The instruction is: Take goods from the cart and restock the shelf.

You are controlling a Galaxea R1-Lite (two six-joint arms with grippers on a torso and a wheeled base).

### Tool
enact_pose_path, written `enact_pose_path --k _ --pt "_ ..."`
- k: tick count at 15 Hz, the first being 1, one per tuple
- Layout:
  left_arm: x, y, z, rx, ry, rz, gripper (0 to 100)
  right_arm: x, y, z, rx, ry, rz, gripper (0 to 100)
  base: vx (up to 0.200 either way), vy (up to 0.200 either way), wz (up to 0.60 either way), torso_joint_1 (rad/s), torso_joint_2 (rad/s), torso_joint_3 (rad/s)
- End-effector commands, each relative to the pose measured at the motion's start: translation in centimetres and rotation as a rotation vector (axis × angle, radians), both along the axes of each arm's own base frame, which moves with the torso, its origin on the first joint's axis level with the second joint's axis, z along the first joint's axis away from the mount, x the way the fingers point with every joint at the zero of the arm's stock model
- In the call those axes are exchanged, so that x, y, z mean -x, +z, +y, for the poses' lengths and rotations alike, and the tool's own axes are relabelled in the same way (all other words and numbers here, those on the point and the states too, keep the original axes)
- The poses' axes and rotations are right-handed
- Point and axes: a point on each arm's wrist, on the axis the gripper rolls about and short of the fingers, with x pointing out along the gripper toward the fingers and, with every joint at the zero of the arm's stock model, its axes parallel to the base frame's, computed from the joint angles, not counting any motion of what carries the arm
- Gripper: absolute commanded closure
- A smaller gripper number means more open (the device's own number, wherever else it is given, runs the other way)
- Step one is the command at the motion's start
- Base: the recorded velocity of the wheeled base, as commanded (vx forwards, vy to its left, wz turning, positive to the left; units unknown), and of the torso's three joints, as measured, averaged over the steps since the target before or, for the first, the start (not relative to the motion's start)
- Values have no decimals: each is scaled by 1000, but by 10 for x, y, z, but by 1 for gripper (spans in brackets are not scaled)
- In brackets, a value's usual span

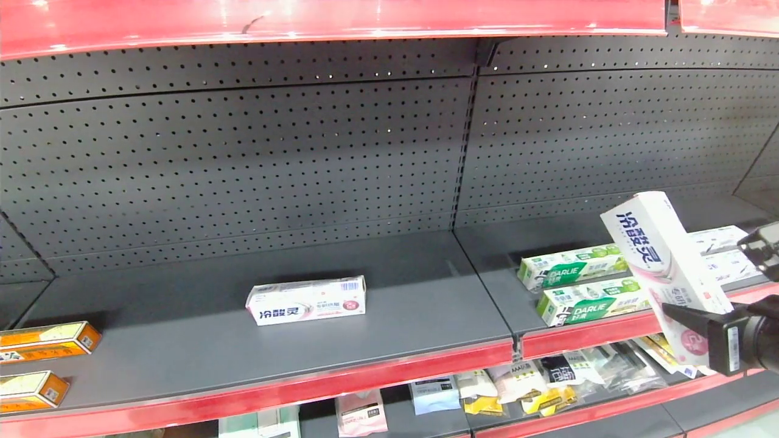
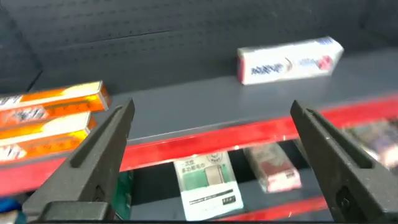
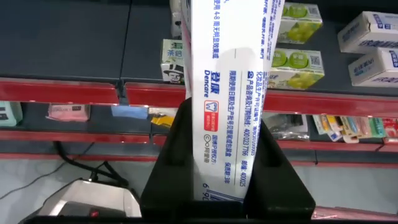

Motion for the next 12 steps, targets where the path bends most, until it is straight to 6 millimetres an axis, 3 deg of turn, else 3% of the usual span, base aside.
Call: enact_pose_path --k 1,7,8,9,10,12 --pt "-3 1 0 -15 -39 42 0 34 0 -4 -2 12 -86 100 0 0 0 0 0 0" --pt "-3 1 0 -10 -32 31 0 78 1 -9 -27 29 -249 100 0 0 0 0 0 0" --pt "-2 23 0 0 -29 -3 0 82 1 -9 -31 33 -267 100 0 0 0 0 0 0" --pt "-17 80 0 74 -26 38 0 87 1 -10 -30 28 -284 100 0 0 0 0 0 0" --pt "-32 101 -1 164 -22 76 0 90 -2 -11 -25 23 -289 100 0 0 0 0 0 0" --pt "-65 106 -1 119 34 196 0 98 -12 -13 -5 -11 -286 100 0 0 0 0 0 0"
